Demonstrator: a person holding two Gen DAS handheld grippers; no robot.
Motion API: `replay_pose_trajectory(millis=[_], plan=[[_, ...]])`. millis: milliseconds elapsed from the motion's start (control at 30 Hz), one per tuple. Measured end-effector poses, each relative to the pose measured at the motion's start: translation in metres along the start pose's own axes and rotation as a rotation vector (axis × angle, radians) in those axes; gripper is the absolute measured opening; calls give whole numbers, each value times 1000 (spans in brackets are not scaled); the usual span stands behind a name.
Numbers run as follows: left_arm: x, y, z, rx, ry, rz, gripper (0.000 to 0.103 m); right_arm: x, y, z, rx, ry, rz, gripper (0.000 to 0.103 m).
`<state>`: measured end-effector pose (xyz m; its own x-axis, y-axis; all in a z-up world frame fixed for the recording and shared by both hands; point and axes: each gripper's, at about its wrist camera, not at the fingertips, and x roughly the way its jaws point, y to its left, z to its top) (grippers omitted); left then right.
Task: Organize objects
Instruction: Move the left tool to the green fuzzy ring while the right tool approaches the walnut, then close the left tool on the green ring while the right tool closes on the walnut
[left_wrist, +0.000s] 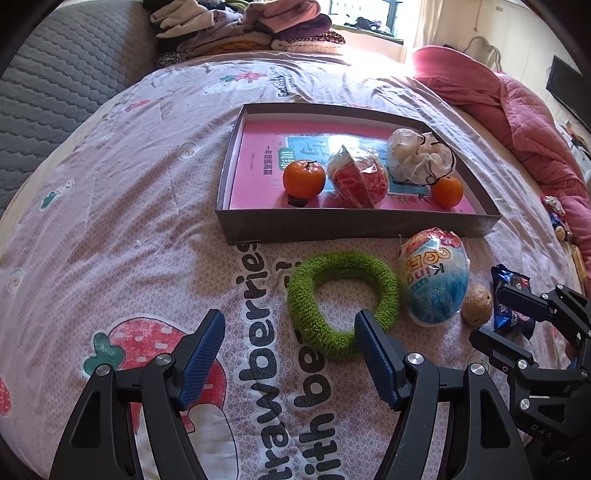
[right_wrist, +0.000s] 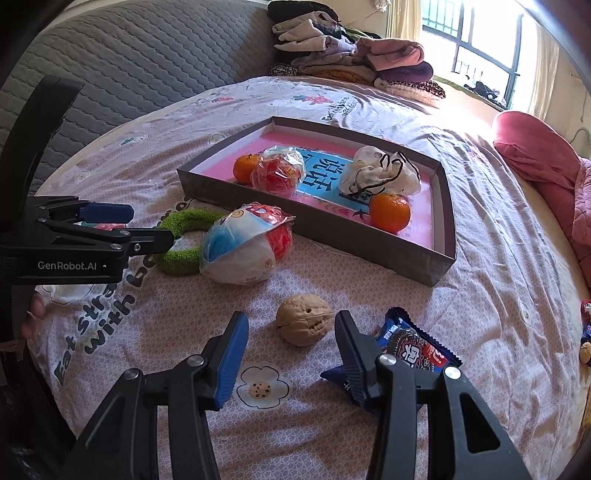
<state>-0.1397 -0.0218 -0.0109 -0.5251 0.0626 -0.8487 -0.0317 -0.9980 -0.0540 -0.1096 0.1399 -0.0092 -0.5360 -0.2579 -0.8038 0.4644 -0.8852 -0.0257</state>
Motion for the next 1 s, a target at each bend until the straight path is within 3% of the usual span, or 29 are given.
replay_pose_trajectory(millis=[633,1000], plan=[[32,3,10,-17,26,28,74,15,1,0,-4,-13,-17,48],[35,-7,12,26,15,24,58,22,-2,0,1,2,-3,45]])
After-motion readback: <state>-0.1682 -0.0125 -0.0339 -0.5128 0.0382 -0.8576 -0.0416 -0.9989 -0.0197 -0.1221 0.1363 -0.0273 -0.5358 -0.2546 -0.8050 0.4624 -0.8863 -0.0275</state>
